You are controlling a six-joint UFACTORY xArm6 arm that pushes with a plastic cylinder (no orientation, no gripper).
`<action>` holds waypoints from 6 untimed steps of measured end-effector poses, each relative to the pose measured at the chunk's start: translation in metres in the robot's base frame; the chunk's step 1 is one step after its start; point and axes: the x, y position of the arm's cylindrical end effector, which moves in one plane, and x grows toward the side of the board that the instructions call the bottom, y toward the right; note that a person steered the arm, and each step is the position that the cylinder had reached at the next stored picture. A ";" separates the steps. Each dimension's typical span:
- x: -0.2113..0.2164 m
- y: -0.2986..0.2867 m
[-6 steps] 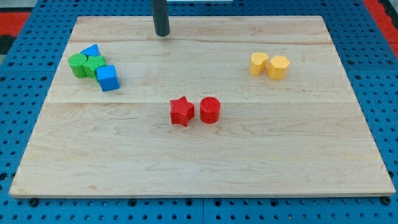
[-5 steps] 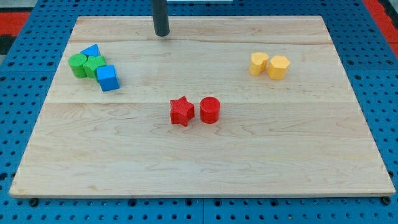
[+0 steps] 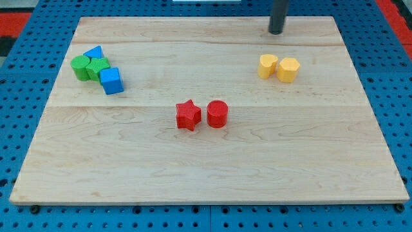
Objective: Go near the yellow hexagon
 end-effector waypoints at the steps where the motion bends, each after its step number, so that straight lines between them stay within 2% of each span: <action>1: 0.027 0.032; 2: 0.085 0.033; 4: 0.143 0.028; 6: 0.154 -0.005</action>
